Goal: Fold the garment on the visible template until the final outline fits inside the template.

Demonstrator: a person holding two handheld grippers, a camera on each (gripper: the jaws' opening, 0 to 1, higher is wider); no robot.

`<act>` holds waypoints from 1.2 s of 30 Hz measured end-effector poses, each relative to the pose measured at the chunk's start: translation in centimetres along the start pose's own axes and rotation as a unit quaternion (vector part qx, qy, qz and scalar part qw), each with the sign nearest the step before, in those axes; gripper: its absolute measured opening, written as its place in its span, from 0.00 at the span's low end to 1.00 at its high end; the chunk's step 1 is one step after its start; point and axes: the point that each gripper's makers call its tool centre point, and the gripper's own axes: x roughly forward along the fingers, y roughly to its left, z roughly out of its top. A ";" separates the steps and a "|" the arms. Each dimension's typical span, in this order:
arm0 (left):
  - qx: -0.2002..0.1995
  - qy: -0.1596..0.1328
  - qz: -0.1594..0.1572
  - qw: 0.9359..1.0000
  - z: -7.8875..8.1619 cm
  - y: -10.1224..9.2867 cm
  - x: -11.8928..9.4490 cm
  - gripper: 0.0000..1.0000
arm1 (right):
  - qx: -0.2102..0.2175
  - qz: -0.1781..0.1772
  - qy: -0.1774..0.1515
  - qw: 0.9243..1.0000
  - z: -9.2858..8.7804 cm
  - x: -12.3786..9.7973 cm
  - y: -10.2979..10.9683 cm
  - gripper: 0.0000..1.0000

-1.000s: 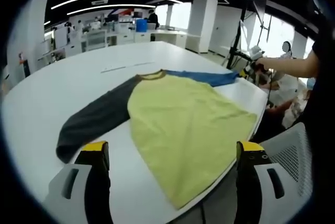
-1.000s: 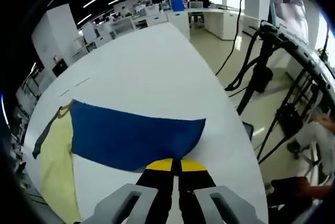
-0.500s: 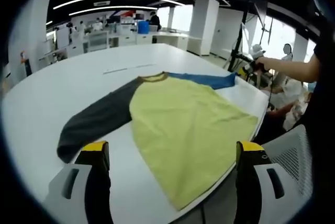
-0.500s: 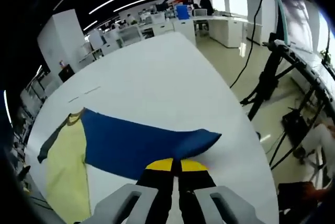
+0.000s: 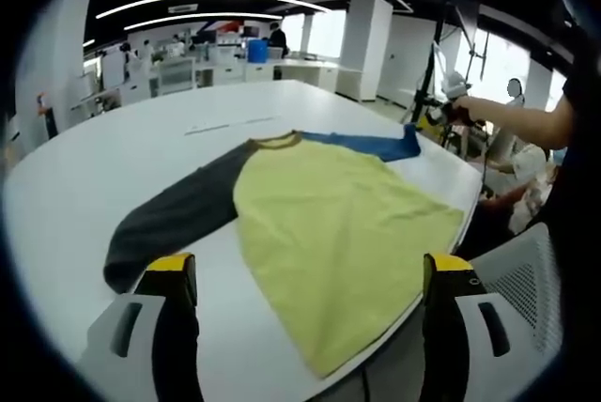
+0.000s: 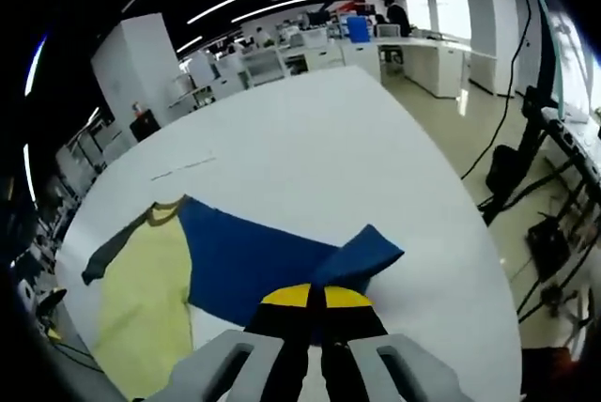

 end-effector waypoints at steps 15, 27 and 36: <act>0.001 -0.002 -0.001 1.000 0.0 0.1 -0.1 0.97 | -0.024 0.041 0.003 0.999 0.9 1.5 5.0 0.00; 0.000 -0.003 0.000 1.000 -0.1 0.2 -0.3 0.97 | -0.044 0.068 0.009 0.997 1.2 2.8 9.0 0.00; -0.002 -0.006 0.001 1.000 -0.1 0.1 -0.4 0.97 | -0.052 0.090 0.018 0.994 0.9 4.0 12.0 0.00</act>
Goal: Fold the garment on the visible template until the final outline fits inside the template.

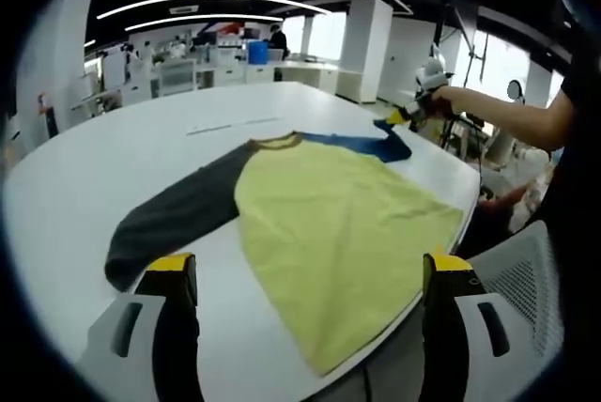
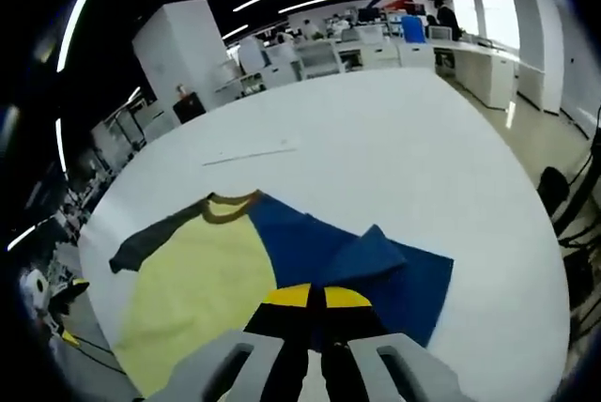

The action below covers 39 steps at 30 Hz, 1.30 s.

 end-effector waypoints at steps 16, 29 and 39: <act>-0.002 0.003 -0.001 1.000 -0.2 0.0 0.3 0.97 | -0.035 0.013 0.011 0.999 0.2 2.5 4.7 0.00; -0.006 0.003 -0.001 1.000 -0.4 0.0 0.3 0.97 | -0.047 0.041 0.014 0.998 0.8 4.5 8.0 0.00; -0.008 0.001 -0.002 1.000 -0.5 0.0 0.3 0.97 | -0.068 0.052 0.027 0.996 0.7 5.9 10.3 0.00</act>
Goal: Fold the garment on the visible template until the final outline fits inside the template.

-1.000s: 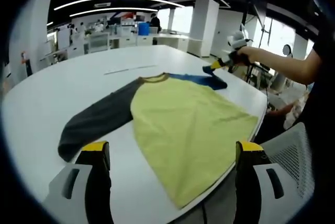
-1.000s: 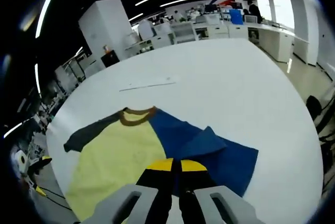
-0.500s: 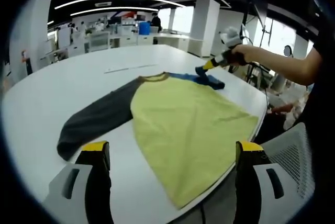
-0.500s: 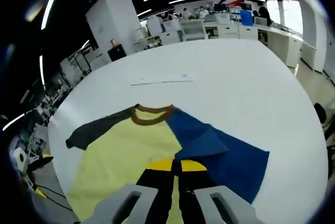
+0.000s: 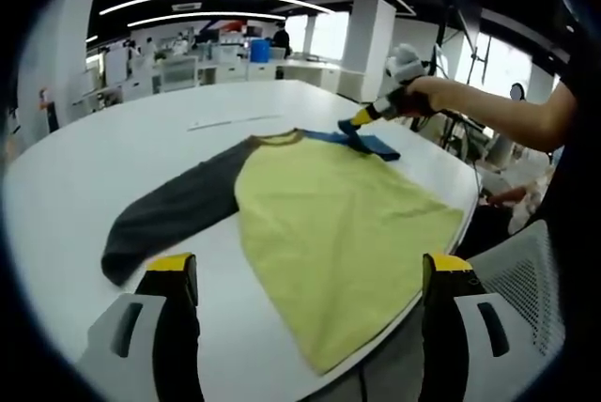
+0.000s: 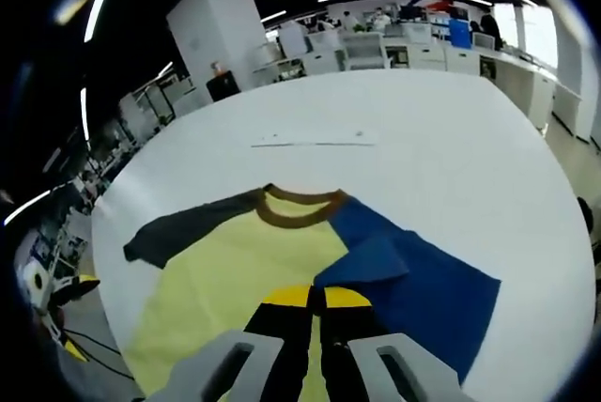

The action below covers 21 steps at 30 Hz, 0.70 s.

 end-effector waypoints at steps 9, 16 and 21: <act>0.008 -0.004 -0.001 1.000 0.4 0.0 0.0 0.97 | -0.017 0.022 0.011 1.000 0.4 1.6 3.0 0.00; 0.005 -0.009 -0.002 1.000 0.3 0.1 -0.1 0.97 | -0.028 0.033 0.019 0.999 0.6 2.6 4.6 0.00; 0.005 -0.007 -0.001 1.000 0.2 0.2 -0.1 0.97 | -0.036 0.037 0.023 0.998 0.7 3.1 5.5 0.00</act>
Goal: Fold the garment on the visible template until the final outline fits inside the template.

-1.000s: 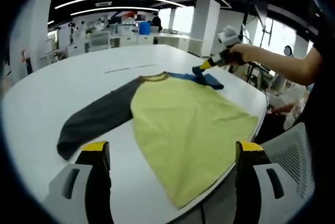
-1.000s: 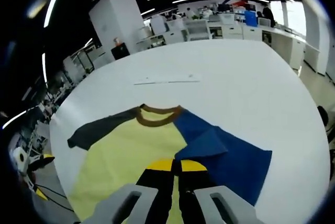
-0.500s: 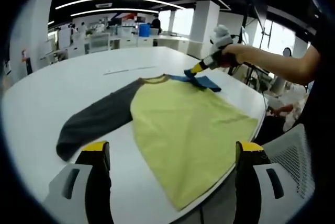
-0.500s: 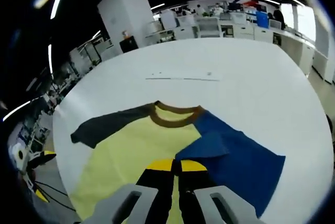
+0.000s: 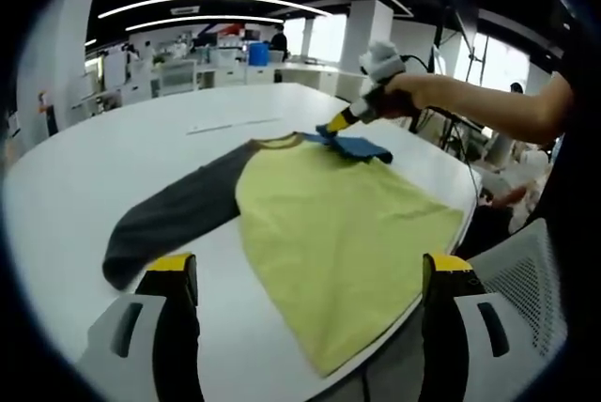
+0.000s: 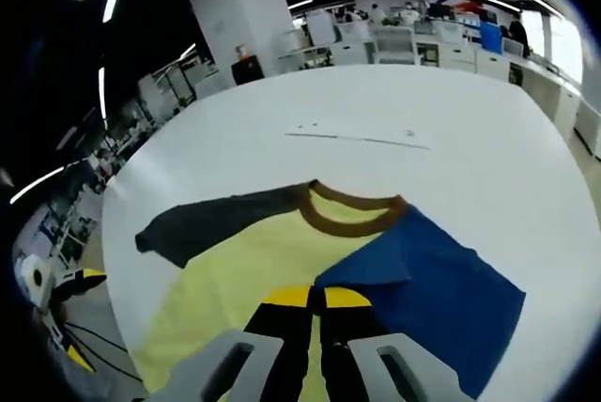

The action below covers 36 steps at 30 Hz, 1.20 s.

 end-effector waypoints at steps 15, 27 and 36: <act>-0.005 0.001 0.009 1.000 -0.4 0.4 -0.3 0.96 | -0.022 0.026 0.014 0.999 1.0 2.1 3.1 0.00; -0.008 0.001 0.014 1.000 -0.5 0.8 -0.4 0.96 | -0.038 0.044 0.024 0.998 1.6 3.4 5.3 0.00; -0.013 0.001 0.017 1.000 -0.8 0.9 -0.5 0.96 | -0.048 0.058 0.031 0.997 2.2 4.4 7.1 0.00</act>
